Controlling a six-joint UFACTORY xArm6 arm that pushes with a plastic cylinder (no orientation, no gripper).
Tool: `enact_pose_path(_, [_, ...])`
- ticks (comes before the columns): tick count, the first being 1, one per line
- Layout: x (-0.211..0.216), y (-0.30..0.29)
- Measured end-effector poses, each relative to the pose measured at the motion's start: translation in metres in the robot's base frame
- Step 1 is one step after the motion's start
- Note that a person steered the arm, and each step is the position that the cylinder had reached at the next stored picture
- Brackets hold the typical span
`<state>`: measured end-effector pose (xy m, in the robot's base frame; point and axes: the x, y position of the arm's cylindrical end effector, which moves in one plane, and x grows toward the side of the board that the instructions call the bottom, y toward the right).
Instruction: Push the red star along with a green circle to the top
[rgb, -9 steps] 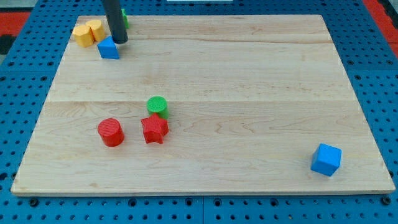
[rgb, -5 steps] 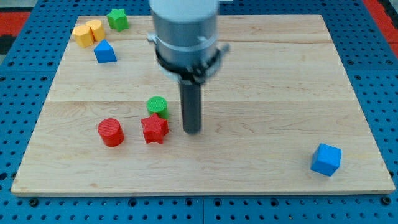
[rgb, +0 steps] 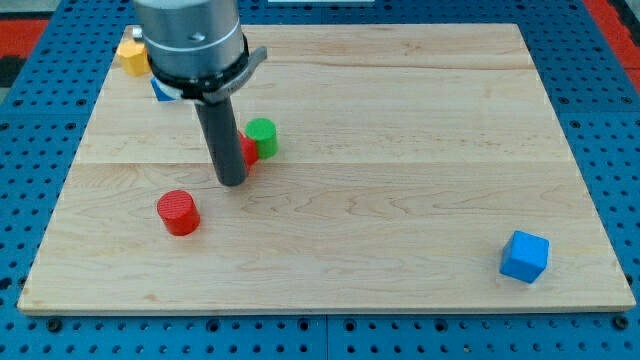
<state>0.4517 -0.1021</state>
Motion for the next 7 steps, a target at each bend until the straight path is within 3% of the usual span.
enact_pose_path(2, [-0.060,0.046])
enact_pose_path(4, [-0.080,0.074])
enact_pose_path(6, [-0.151,-0.012])
enact_pose_path(7, [-0.149,-0.019])
